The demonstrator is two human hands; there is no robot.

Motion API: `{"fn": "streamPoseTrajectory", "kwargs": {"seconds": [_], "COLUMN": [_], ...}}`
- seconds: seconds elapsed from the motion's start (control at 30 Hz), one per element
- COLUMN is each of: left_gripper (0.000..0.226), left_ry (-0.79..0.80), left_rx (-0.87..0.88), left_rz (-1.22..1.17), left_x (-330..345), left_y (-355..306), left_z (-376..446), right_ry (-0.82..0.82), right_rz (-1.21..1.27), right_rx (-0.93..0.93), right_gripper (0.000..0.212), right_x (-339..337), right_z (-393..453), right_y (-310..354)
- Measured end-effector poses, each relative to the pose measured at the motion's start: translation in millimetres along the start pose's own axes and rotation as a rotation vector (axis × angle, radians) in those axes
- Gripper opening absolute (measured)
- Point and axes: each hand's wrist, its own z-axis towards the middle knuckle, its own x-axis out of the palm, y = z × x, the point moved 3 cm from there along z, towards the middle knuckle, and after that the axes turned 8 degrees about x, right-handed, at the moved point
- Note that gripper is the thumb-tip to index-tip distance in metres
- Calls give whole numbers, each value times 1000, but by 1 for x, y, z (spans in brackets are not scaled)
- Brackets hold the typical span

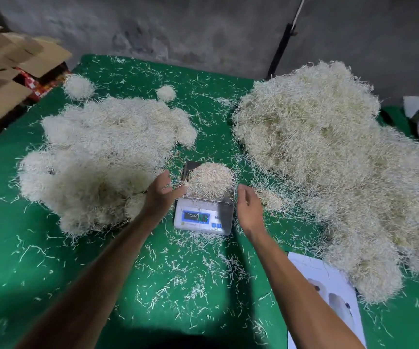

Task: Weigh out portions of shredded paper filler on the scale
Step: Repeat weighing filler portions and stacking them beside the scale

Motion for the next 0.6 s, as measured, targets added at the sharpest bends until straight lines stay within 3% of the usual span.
{"fn": "streamPoseTrajectory", "kwargs": {"seconds": [0.17,0.3,0.37,0.43,0.5,0.6], "left_gripper": [79,63,52,54,58,62], "left_ry": [29,167,237,245,224,184], "left_rx": [-8,-180,-269,-281,-332,-200], "left_rz": [6,-108,-159,-170,-281,-294], "left_x": [5,25,42,59,69,66], "left_y": [5,10,9,7,-1,-19], "left_z": [3,13,18,24,33,45], "right_ry": [-49,-235,-203,-43,114,155], "right_rz": [-15,30,-102,-218,-146,139], "right_rx": [10,-18,3,36,103,57], "right_gripper": [46,63,69,78,75,35], "right_x": [9,22,40,63,82,106], "right_z": [15,41,56,66,66,50], "right_y": [4,35,47,51,53,58]}}
